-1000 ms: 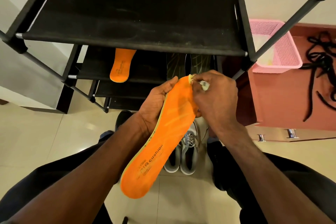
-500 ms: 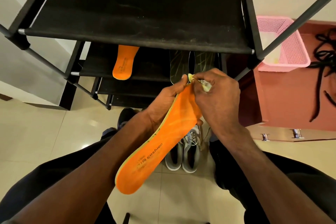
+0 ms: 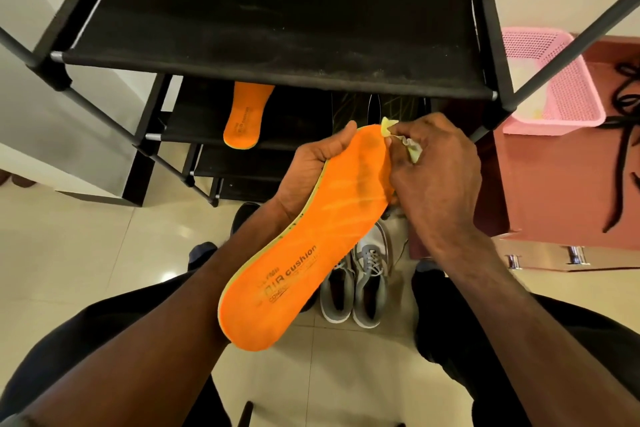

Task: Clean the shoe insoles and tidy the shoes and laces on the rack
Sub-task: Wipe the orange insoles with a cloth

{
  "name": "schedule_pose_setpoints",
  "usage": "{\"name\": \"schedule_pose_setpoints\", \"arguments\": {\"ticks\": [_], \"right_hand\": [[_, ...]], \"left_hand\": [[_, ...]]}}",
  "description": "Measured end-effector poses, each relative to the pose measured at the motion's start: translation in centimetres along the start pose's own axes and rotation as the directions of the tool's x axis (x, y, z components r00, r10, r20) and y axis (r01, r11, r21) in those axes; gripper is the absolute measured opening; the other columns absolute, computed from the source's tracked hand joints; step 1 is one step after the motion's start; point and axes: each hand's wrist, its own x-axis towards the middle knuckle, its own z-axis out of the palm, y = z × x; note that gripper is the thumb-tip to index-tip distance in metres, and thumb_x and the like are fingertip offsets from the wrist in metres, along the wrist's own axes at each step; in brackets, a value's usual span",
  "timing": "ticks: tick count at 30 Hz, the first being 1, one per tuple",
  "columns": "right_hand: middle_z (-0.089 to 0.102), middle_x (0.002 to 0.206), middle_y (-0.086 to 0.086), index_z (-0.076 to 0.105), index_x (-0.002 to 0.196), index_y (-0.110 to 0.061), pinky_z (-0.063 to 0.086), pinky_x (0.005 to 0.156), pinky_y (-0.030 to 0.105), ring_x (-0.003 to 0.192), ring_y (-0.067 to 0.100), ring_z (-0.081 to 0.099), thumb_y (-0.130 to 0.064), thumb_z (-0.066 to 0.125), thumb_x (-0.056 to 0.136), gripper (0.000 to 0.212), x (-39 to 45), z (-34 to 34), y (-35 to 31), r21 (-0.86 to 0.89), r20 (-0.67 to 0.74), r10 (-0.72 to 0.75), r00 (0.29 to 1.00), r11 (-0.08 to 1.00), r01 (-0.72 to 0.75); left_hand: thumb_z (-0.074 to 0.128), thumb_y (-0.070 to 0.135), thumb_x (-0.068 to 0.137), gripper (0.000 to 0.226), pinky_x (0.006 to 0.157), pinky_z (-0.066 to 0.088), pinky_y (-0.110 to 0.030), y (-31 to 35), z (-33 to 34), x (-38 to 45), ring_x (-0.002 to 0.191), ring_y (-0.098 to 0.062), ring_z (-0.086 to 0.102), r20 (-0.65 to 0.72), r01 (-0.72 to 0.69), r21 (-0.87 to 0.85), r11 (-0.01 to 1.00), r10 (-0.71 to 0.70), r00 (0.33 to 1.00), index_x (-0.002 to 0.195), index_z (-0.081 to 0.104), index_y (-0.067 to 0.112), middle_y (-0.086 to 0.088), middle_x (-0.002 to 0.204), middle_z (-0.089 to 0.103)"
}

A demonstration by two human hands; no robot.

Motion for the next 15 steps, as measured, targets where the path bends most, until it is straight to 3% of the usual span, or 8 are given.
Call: {"name": "schedule_pose_setpoints", "arguments": {"ticks": [3, 7, 10, 15], "right_hand": [[0.072, 0.113, -0.005, 0.078, 0.117, -0.021, 0.058, 0.083, 0.039, 0.104, 0.021, 0.066, -0.025, 0.072, 0.095, 0.023, -0.1, 0.1, -0.3, 0.010, 0.044, -0.027, 0.999, 1.000, 0.026], [0.075, 0.110, -0.003, 0.079, 0.110, -0.018, 0.059, 0.089, 0.044, 0.106, 0.020, 0.069, -0.021, 0.077, 0.091, 0.020, -1.3, 1.0, -1.3, 0.145, 0.115, -0.063, 0.991, 0.988, 0.046], [0.075, 0.109, -0.002, 0.079, 0.110, -0.016, 0.058, 0.094, 0.045, 0.111, 0.018, 0.068, -0.018, 0.077, 0.090, 0.020, -1.9, 1.4, -1.5, 0.163, 0.157, -0.079, 0.984, 0.985, 0.053], [0.075, 0.105, -0.006, 0.080, 0.107, -0.021, 0.059, 0.090, 0.043, 0.107, 0.015, 0.070, -0.021, 0.077, 0.090, 0.017, -1.5, 1.1, -1.4, 0.178, 0.138, -0.035, 0.990, 0.984, 0.010]], "left_hand": [[0.034, 0.034, 0.111, 0.044, 0.074, 0.063, -0.033, 0.5, -0.2, 0.1, 0.081, -0.018, 0.075, -0.047, -0.060, 0.008, 0.998, 0.060, 0.997, 0.118, 0.063, 0.003, -0.009, 0.091, 0.077], [0.033, 0.037, 0.111, 0.056, 0.093, 0.060, -0.039, 1.0, -0.1, -0.3, 0.097, -0.027, 0.071, -0.064, -0.091, 0.008, 0.996, 0.091, 0.994, 0.125, 0.059, -0.010, -0.018, 0.106, 0.071], [0.030, 0.033, 0.112, 0.061, 0.059, 0.060, -0.026, 0.6, -0.1, -0.5, 0.063, -0.017, 0.073, -0.077, -0.088, 0.037, 0.995, 0.090, 0.993, 0.087, 0.074, 0.000, -0.009, 0.070, 0.073], [0.033, 0.034, 0.112, 0.044, 0.064, 0.061, -0.029, 0.7, 0.0, -0.2, 0.068, -0.016, 0.073, -0.095, -0.098, -0.013, 0.995, 0.097, 0.991, 0.104, 0.065, 0.003, -0.007, 0.075, 0.074]]}}
